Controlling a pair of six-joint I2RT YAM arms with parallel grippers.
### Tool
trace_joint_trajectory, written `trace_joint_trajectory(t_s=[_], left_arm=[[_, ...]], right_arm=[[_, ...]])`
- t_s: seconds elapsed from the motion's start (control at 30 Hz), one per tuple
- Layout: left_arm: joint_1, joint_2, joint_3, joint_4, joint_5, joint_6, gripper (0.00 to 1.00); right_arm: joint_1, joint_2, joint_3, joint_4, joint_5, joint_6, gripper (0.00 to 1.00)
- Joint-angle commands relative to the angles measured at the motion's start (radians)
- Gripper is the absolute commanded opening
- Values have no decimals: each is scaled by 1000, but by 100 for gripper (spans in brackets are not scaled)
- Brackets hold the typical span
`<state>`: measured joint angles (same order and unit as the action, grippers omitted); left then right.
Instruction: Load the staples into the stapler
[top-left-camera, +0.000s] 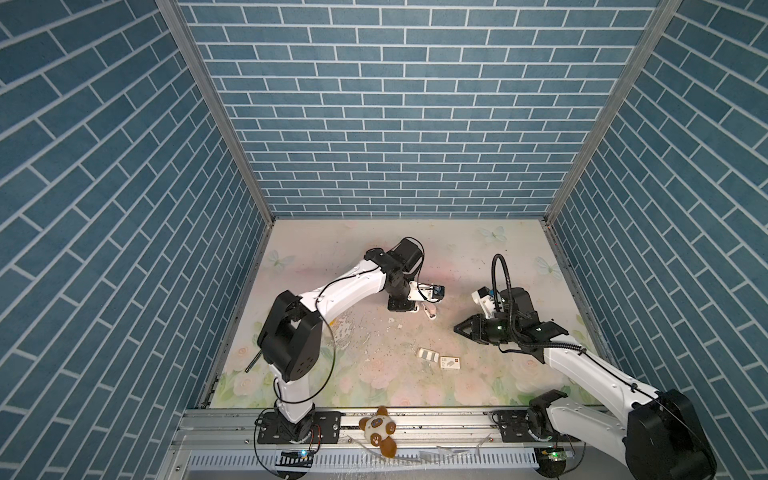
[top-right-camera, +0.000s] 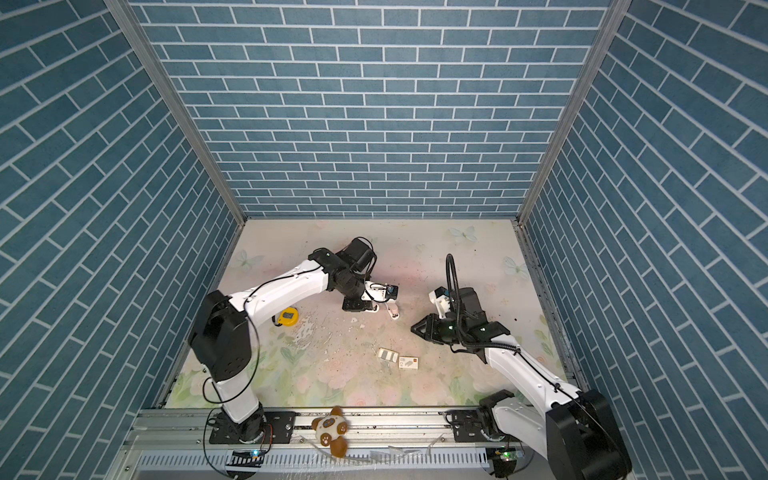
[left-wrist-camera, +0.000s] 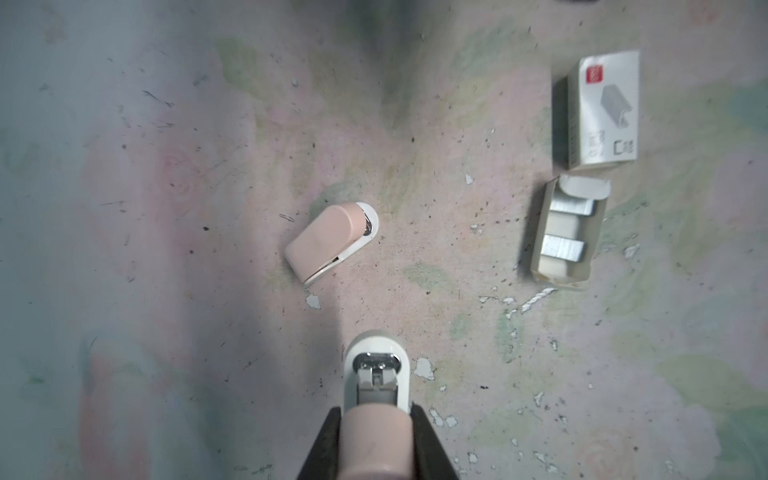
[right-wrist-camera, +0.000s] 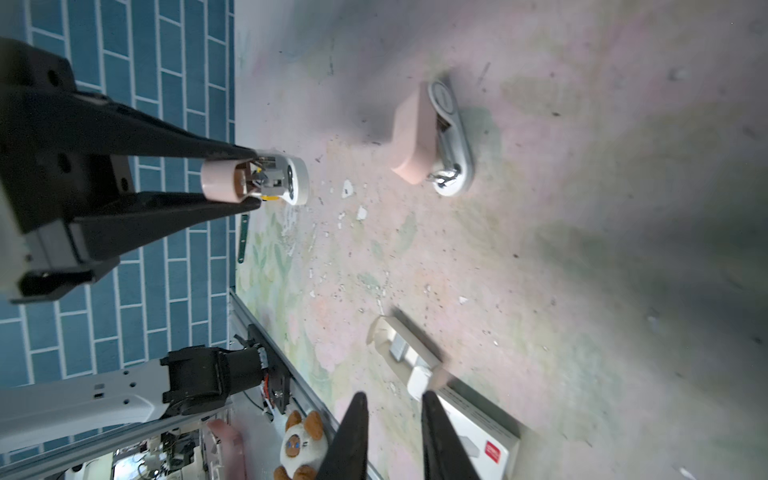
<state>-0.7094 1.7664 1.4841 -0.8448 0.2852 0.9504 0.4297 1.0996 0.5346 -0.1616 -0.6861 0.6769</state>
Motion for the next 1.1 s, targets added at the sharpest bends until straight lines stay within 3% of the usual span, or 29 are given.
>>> trace_joint_trajectory(t_s=[0.0, 0.27, 0.57, 1.07], left_arm=[[-21, -62, -47, -41, 42, -98, 9], [-99, -141, -121, -33, 14, -136, 8], [-137, -159, -130, 3, 44, -198, 6], [-153, -165, -96, 33, 107, -278, 4]], right_arm=[[20, 64, 78, 47, -91, 15, 25], [119, 132, 165, 105, -79, 46, 27], [187, 122, 106, 179, -46, 105, 27], [209, 135, 65, 162, 5, 101, 23]])
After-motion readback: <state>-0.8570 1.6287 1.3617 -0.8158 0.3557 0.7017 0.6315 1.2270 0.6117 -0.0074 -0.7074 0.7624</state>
